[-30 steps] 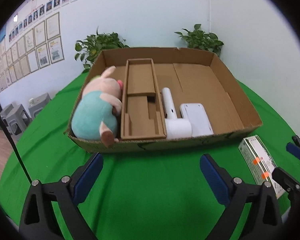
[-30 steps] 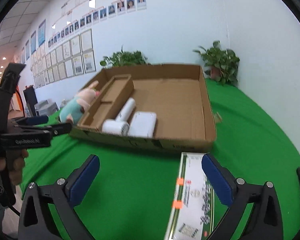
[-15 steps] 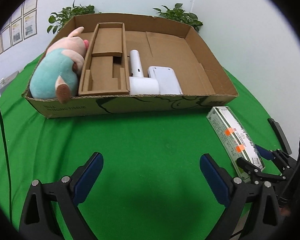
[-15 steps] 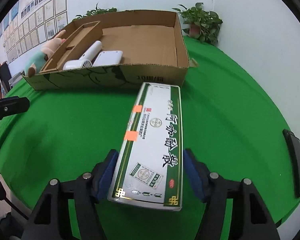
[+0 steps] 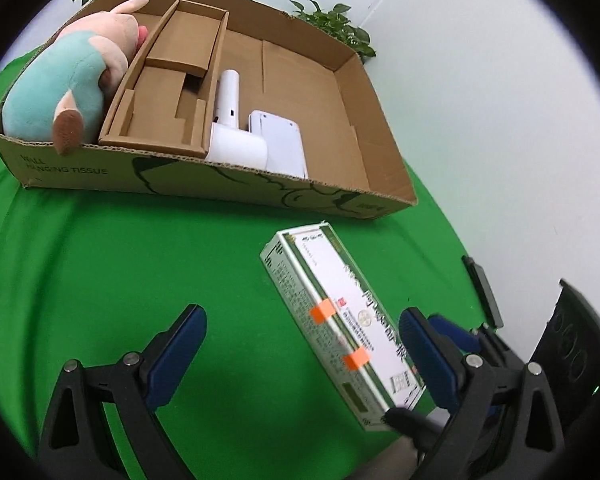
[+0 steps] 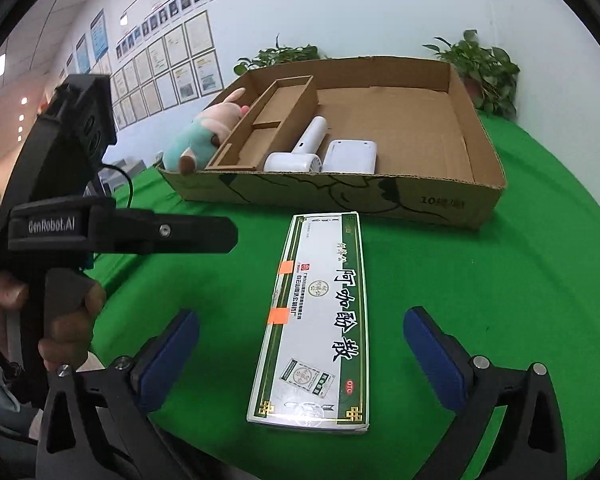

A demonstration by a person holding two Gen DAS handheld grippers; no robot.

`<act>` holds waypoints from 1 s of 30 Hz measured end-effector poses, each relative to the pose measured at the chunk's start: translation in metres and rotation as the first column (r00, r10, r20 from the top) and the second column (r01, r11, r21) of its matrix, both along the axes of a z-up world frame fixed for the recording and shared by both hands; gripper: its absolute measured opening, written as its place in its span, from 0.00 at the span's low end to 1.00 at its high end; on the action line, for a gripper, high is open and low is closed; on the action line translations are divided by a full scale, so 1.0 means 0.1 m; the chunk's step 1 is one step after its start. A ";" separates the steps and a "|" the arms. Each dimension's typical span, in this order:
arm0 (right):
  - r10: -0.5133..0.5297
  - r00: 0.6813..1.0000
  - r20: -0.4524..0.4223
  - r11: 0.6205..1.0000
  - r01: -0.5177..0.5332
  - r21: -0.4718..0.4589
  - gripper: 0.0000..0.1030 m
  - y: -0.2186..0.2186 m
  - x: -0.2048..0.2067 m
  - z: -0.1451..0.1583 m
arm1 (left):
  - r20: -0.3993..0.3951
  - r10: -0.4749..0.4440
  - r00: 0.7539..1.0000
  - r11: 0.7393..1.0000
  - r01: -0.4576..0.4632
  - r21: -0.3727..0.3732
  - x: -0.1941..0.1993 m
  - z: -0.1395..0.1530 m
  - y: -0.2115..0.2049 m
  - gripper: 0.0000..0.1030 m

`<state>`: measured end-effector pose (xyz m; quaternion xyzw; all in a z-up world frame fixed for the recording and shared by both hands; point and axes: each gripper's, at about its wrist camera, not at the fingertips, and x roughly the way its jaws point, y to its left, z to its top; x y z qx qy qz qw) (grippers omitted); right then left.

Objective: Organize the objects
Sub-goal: 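Grasp the white-green medicine box with the right tool, then lift the medicine box with the right tool and carry it over the tray box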

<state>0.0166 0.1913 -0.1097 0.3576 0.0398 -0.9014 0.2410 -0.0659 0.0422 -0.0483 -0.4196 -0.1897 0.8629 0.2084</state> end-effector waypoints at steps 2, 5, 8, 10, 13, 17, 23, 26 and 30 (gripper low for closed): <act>-0.002 1.000 0.007 0.999 0.001 0.038 1.00 -0.03 0.00 -0.06 | 0.007 0.005 1.000 1.000 -0.005 0.000 -0.03 -0.01 0.04 0.94; -0.001 1.000 0.014 0.998 0.000 0.068 1.00 -0.04 0.02 -0.11 | 0.036 -0.034 0.999 0.999 0.032 0.044 -0.09 -0.05 0.11 0.94; 0.004 1.000 0.020 0.996 -0.005 0.084 0.98 -0.01 0.05 -0.11 | 0.064 -0.065 0.996 0.995 0.059 0.083 -0.13 -0.11 0.17 0.94; 0.002 0.999 0.041 0.996 -0.005 0.089 0.91 -0.01 0.09 -0.13 | 0.086 -0.078 0.993 0.992 0.069 0.105 -0.15 -0.17 0.20 0.94; -0.006 0.998 0.069 0.995 -0.001 0.100 0.67 0.00 0.13 -0.18 | 0.110 -0.086 0.990 0.990 0.072 0.123 -0.18 -0.22 0.22 0.94; -0.012 0.997 0.080 0.999 0.008 0.051 0.61 0.03 0.13 -0.23 | 0.119 -0.074 0.990 0.991 0.060 0.119 -0.20 -0.25 0.19 0.92; 0.049 0.985 0.163 0.988 -0.024 -0.151 0.60 0.09 0.09 -0.23 | 0.139 -0.073 0.988 0.993 0.060 0.098 -0.20 -0.29 0.16 0.81; 0.076 0.985 0.157 0.986 -0.050 -0.162 0.60 0.04 0.14 -0.24 | 0.122 -0.057 0.991 0.998 0.051 0.047 -0.17 -0.28 0.12 0.64; 0.083 0.986 0.144 0.990 -0.064 -0.129 0.60 -0.03 0.20 -0.23 | 0.104 -0.041 0.994 0.998 0.035 0.056 -0.12 -0.24 0.06 0.59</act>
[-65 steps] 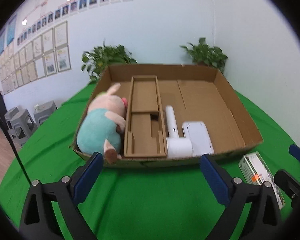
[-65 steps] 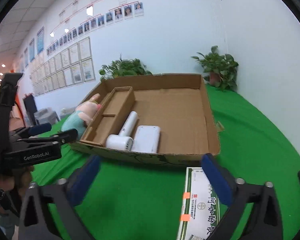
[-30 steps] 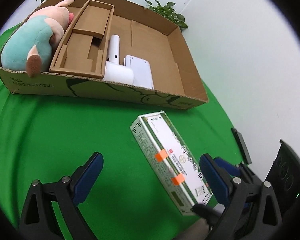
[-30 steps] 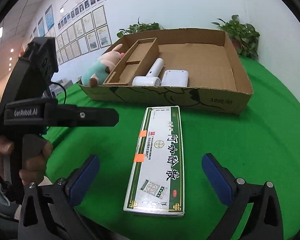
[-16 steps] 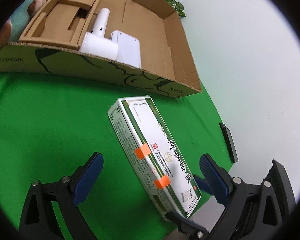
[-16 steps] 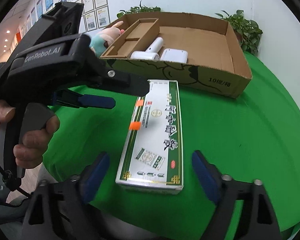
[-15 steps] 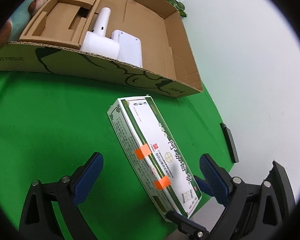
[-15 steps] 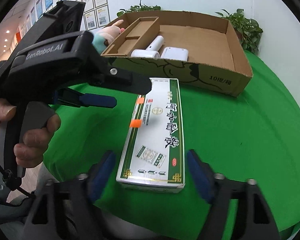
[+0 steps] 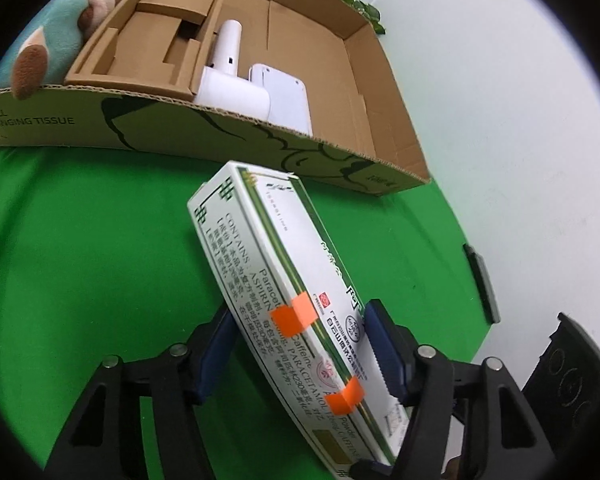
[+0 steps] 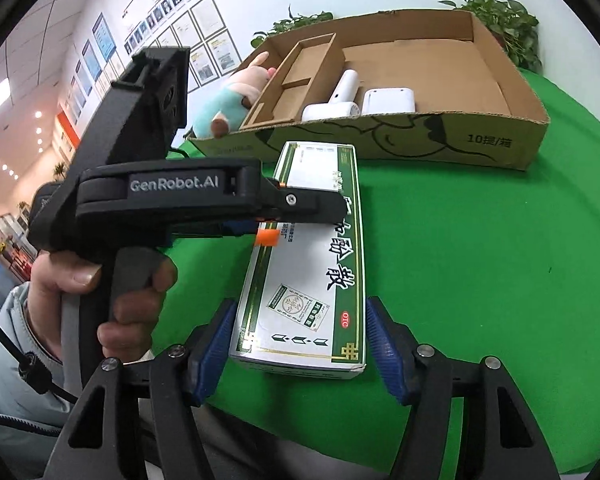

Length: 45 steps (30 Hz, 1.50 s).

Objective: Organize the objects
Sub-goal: 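Lift the medicine box with the right tool and carry it over the tray box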

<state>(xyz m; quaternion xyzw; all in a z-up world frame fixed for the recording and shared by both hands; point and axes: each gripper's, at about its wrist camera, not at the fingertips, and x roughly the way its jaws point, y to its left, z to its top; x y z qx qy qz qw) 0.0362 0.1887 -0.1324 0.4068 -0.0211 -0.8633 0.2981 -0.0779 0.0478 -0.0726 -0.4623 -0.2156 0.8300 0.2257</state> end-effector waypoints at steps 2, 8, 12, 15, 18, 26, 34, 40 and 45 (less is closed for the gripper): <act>0.006 1.000 -0.017 1.000 -0.005 0.022 0.60 -0.03 0.03 0.02 | -0.014 0.010 1.000 1.000 -0.010 0.010 0.02 0.05 -0.03 0.56; 0.008 1.000 -0.023 0.999 -0.007 0.034 0.60 -0.09 0.00 0.09 | -0.066 0.013 0.998 1.000 -0.011 0.029 0.04 0.26 -0.06 0.46; 0.005 1.000 -0.030 0.999 -0.004 0.036 0.59 -0.12 -0.03 0.12 | -0.105 -0.010 0.994 1.000 0.012 0.019 0.04 0.37 -0.01 0.42; 0.000 1.000 -0.013 1.000 0.000 0.015 0.59 -0.12 -0.07 0.14 | -0.138 -0.030 0.990 1.000 0.029 -0.004 0.03 0.45 0.05 0.38; -0.004 1.000 -0.019 1.000 0.004 0.021 0.59 -0.13 -0.10 0.14 | -0.156 -0.046 0.987 0.999 0.044 -0.018 0.03 0.50 0.09 0.38; -0.018 0.999 -0.037 1.000 0.018 0.012 0.58 -0.09 -0.14 0.22 | -0.206 -0.075 0.976 0.997 0.067 -0.049 -0.04 0.63 0.18 0.37; -0.024 0.995 -0.096 1.000 0.024 0.001 0.58 -0.08 -0.24 0.40 | -0.260 -0.083 0.962 0.995 0.068 -0.068 -0.14 0.86 0.18 0.37; -0.021 0.989 -0.146 0.999 0.016 -0.031 0.58 -0.08 -0.44 0.63 | -0.331 -0.095 0.939 0.993 0.064 -0.102 -0.22 1.15 0.19 0.36; -0.022 0.977 -0.211 0.999 0.013 -0.048 0.58 -0.08 -0.61 0.96 | -0.401 -0.112 0.909 0.991 0.071 -0.115 -0.38 1.47 0.17 0.36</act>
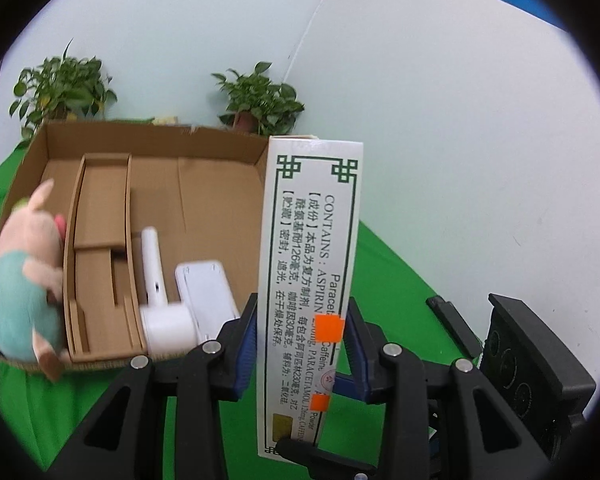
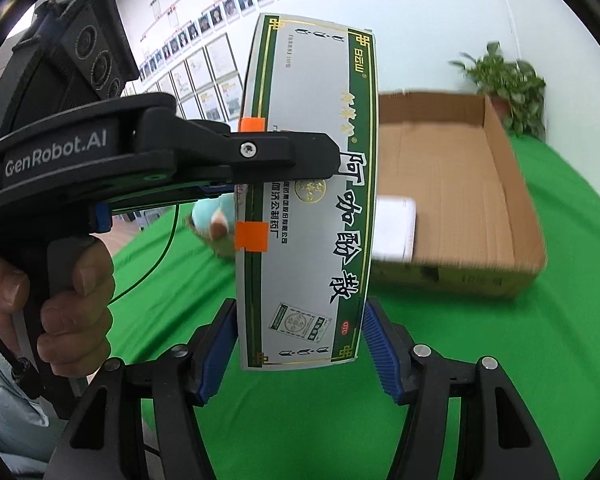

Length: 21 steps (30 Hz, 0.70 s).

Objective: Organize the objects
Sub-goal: 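Lift the medicine box with the right tool and carry it over the tray box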

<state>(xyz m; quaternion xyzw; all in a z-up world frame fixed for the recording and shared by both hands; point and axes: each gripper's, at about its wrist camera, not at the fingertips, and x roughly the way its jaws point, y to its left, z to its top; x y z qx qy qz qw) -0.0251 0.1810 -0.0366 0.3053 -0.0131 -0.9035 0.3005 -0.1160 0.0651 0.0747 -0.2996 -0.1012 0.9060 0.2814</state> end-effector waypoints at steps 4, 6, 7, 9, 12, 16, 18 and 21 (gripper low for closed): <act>0.008 1.000 -0.002 1.000 -0.008 -0.010 0.58 0.00 -0.43 0.17 | -0.018 -0.009 1.000 0.999 0.008 -0.038 -0.19 0.13 0.07 0.36; 0.011 1.000 0.022 1.000 -0.011 -0.017 0.58 0.03 -0.60 0.22 | -0.019 -0.018 1.000 0.998 0.017 -0.061 -0.36 0.17 0.13 0.35; 0.010 1.000 0.027 1.000 -0.010 -0.015 0.58 0.06 -0.69 0.25 | -0.017 -0.025 1.000 0.998 0.024 -0.064 -0.43 0.20 0.16 0.35; 0.008 0.999 0.034 1.000 -0.008 -0.017 0.58 0.12 -0.85 0.30 | -0.008 -0.035 0.999 0.997 0.035 -0.062 -0.55 0.27 0.21 0.35; 0.008 0.999 0.050 1.000 -0.007 -0.024 0.58 0.21 -1.04 0.36 | 0.005 -0.039 0.999 0.998 0.039 -0.051 -0.73 0.29 0.31 0.35; 0.010 0.995 0.098 1.000 -0.007 -0.027 0.58 0.35 -1.38 0.37 | 0.039 -0.039 0.998 0.999 0.040 -0.033 -1.00 0.22 0.43 0.34; 0.012 0.991 0.131 0.999 -0.007 -0.037 0.58 0.45 -1.53 0.31 | 0.068 -0.041 0.997 0.999 0.042 -0.025 -1.14 0.13 0.48 0.34; 0.007 0.984 0.180 0.999 -0.001 -0.036 0.58 0.58 -1.64 0.19 | 0.121 -0.042 0.992 0.999 0.045 -0.018 -1.32 -0.04 0.55 0.34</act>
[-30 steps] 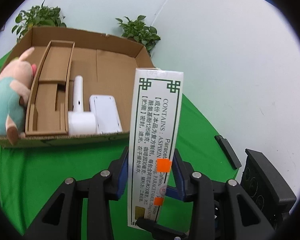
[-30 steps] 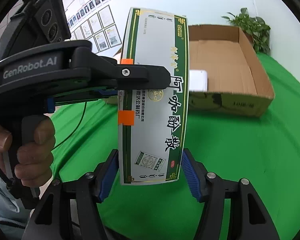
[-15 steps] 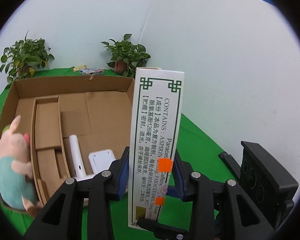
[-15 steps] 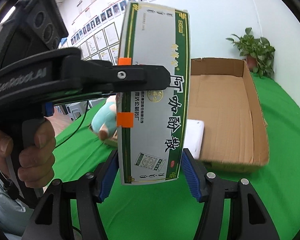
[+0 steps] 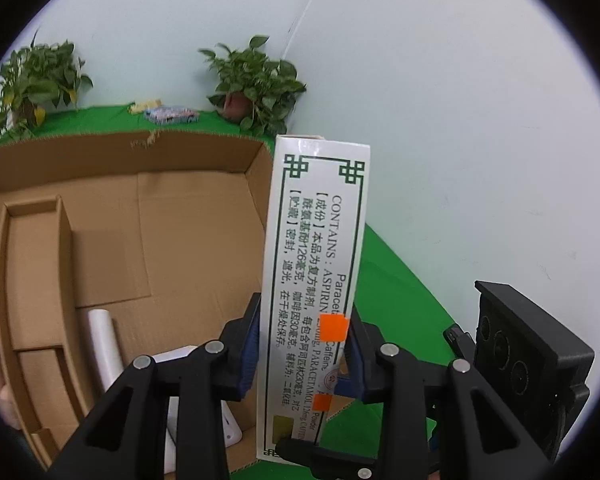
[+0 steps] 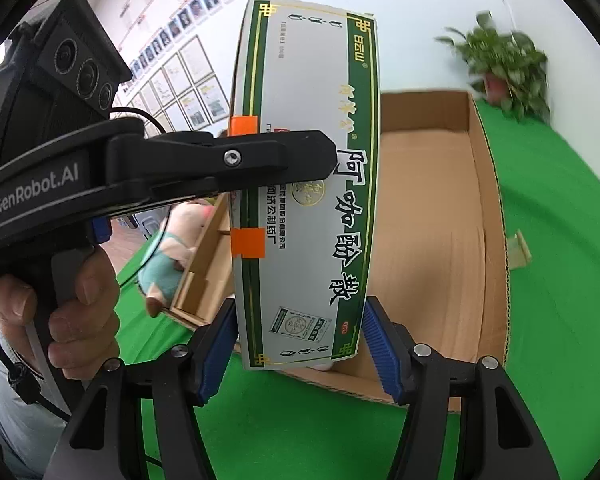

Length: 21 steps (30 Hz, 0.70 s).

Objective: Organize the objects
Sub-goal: 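Lift the medicine box with the right tool and carry it over the tray box, then lower the medicine box into the tray box beside the white device and release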

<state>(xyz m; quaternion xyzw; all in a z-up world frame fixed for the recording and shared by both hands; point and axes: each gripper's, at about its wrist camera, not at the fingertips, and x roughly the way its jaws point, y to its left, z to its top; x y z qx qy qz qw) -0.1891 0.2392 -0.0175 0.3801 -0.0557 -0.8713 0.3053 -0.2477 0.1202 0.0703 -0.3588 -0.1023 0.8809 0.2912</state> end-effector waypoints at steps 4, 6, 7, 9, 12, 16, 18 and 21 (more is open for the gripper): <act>0.001 0.995 0.096 1.000 -0.001 -0.005 0.58 0.11 -0.20 -0.30 | 0.091 0.003 0.996 1.000 -0.003 0.002 -0.21 -0.33 0.09 0.33; -0.013 0.991 0.136 1.000 0.013 0.005 0.58 0.14 -0.26 -0.40 | 0.120 0.000 0.993 1.000 -0.001 0.009 -0.28 -0.45 0.12 0.33; -0.022 0.989 0.148 1.000 0.020 0.018 0.58 0.15 -0.29 -0.45 | 0.134 -0.003 0.991 1.000 0.001 0.018 -0.31 -0.51 0.12 0.34; -0.034 0.985 0.171 0.999 0.028 0.038 0.58 0.17 -0.33 -0.51 | 0.158 -0.006 0.987 0.999 0.000 0.037 -0.35 -0.61 0.11 0.34; -0.047 0.982 0.184 0.997 0.035 0.073 0.58 0.14 -0.36 -0.52 | 0.178 -0.002 0.984 0.997 -0.011 0.072 -0.40 -0.72 0.05 0.34; -0.066 0.972 0.226 0.992 0.041 0.117 0.58 0.08 -0.46 -0.55 | 0.219 0.017 0.976 0.997 -0.034 0.076 -0.47 -0.86 0.00 0.34; -0.073 0.967 0.244 0.991 0.044 0.125 0.58 0.06 -0.49 -0.56 | 0.238 0.042 0.970 0.996 -0.060 0.072 -0.51 -0.93 -0.04 0.36; -0.089 0.957 0.275 0.990 0.056 0.129 0.58 0.04 -0.54 -0.54 | 0.245 0.046 0.968 0.997 -0.059 0.046 -0.49 -0.92 -0.04 0.39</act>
